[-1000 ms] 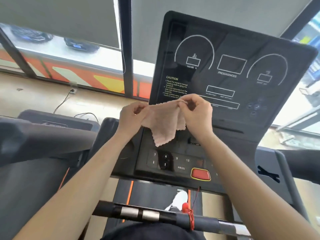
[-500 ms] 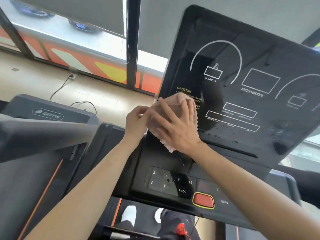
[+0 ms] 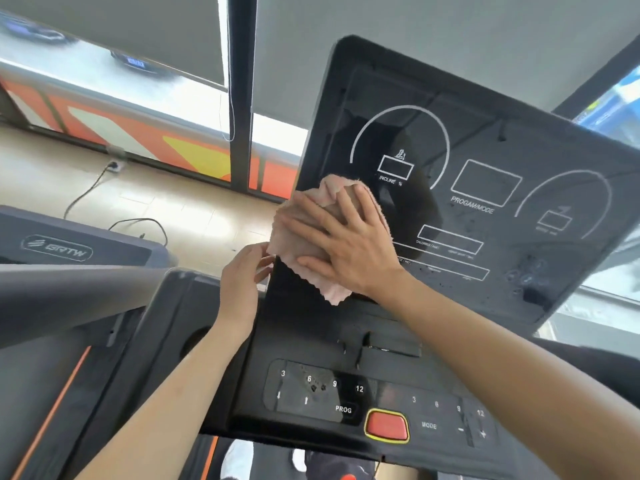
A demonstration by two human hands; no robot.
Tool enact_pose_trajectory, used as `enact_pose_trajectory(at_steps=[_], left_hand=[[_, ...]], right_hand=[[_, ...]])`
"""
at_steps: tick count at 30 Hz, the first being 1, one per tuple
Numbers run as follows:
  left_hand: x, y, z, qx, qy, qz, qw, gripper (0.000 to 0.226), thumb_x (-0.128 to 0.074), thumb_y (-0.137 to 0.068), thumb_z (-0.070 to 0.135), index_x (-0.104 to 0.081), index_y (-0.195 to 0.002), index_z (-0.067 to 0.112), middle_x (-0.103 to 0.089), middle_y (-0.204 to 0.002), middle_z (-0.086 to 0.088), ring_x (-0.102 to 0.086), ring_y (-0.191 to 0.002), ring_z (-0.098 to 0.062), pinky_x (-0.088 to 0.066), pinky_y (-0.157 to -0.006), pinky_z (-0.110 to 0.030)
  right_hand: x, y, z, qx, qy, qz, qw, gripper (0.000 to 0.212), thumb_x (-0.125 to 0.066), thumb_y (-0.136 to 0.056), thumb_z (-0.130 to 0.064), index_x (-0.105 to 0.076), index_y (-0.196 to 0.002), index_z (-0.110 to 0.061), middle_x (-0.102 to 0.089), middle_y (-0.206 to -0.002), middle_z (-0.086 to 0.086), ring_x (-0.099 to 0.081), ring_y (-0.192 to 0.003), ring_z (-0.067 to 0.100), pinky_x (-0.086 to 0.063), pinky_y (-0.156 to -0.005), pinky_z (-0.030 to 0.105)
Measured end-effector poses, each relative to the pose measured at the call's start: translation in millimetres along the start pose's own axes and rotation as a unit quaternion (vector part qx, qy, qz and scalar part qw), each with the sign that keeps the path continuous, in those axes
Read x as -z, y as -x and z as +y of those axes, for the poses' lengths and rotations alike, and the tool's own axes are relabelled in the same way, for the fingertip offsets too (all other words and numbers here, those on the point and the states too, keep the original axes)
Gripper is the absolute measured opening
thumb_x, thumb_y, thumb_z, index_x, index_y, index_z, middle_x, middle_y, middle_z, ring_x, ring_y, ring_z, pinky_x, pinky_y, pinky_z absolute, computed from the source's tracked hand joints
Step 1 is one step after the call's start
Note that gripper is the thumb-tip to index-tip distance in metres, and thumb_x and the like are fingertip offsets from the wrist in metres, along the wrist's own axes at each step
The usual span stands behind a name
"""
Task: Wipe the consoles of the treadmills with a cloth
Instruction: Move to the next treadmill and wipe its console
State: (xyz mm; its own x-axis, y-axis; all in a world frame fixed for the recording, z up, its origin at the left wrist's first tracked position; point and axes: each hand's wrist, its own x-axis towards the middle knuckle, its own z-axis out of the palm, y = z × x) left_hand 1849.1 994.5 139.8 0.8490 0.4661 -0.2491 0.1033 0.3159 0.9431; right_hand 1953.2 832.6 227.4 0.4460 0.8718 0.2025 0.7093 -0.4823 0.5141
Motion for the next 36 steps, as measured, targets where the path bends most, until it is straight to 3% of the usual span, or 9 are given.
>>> enact_pose_trajectory(at_steps=[4,9,16,20,27,33,36], left_hand=[[-2.6,11.6,-2.7,-0.029,-0.025,-0.008,0.999,0.024,-0.054,-0.1,0.026,-0.073,-0.114,0.031,-0.074,-0.12,0.006,-0.067,-0.115,-0.01,-0.051,-0.101,-0.03],[-3.9,20.4,-3.5,-0.059,-0.126,0.004,0.99,0.027,-0.06,-0.102,0.026,-0.066,-0.128,0.028,-0.068,-0.124,0.013,-0.059,-0.105,0.02,-0.046,-0.092,-0.011],[-5.3,16.5,-7.4,-0.068,-0.136,0.028,0.988,0.023,-0.063,-0.101,0.023,-0.068,-0.123,0.027,-0.069,-0.116,0.016,-0.061,-0.1,0.019,-0.044,-0.083,-0.001],[-8.3,16.4,-10.6,-0.066,-0.127,0.044,0.989,0.021,-0.063,-0.101,0.024,-0.067,-0.12,0.031,-0.07,-0.114,0.017,-0.061,-0.099,0.016,-0.045,-0.087,-0.007],[-10.1,18.5,-12.0,-0.075,-0.14,0.053,0.986,0.025,-0.061,-0.102,0.021,-0.067,-0.126,0.022,-0.069,-0.113,0.013,-0.06,-0.096,0.017,-0.044,-0.082,0.0],[-10.0,19.9,-11.0,-0.078,-0.167,0.047,0.982,0.027,-0.059,-0.103,0.022,-0.065,-0.129,0.02,-0.067,-0.115,0.009,-0.059,-0.098,0.019,-0.043,-0.08,0.001],[-12.1,22.8,-10.1,-0.081,-0.18,0.052,0.979,0.026,-0.058,-0.103,0.022,-0.064,-0.129,0.02,-0.067,-0.114,0.005,-0.058,-0.096,0.02,-0.043,-0.079,0.003]], right_hand=[[21.1,-21.3,40.3,-0.053,0.008,0.045,0.998,0.069,-0.026,-0.099,-0.074,-0.021,-0.16,-0.042,-0.02,-0.17,-0.005,-0.018,-0.149,0.044,-0.004,-0.125,0.06],[47.8,-38.8,98.1,-0.137,0.025,0.08,0.987,0.075,-0.022,-0.096,-0.079,-0.015,-0.161,-0.041,-0.016,-0.171,-0.002,-0.014,-0.152,0.052,-0.003,-0.124,0.065],[38.7,-15.6,97.1,-0.254,0.02,0.082,0.964,0.099,-0.028,-0.084,-0.091,-0.024,-0.161,-0.029,-0.023,-0.168,0.011,-0.021,-0.147,0.06,-0.008,-0.119,0.074],[9.9,23.7,63.2,-0.229,0.009,0.049,0.972,0.105,-0.032,-0.082,-0.093,-0.025,-0.161,-0.025,-0.023,-0.168,0.015,-0.024,-0.144,0.061,-0.008,-0.117,0.077],[-36.1,88.4,6.6,-0.159,0.013,0.041,0.986,0.094,-0.044,-0.084,-0.087,-0.032,-0.158,-0.031,-0.022,-0.166,0.009,-0.023,-0.142,0.05,-0.003,-0.119,0.07],[-33.3,85.2,15.8,-0.156,0.003,0.077,0.985,0.082,-0.043,-0.088,-0.083,-0.035,-0.156,-0.036,-0.025,-0.164,0.0,-0.028,-0.143,0.046,-0.007,-0.123,0.065],[-24.2,72.1,34.8,-0.201,0.011,0.093,0.975,0.081,-0.042,-0.09,-0.08,-0.036,-0.156,-0.035,-0.027,-0.165,0.001,-0.029,-0.143,0.044,-0.01,-0.123,0.064]])
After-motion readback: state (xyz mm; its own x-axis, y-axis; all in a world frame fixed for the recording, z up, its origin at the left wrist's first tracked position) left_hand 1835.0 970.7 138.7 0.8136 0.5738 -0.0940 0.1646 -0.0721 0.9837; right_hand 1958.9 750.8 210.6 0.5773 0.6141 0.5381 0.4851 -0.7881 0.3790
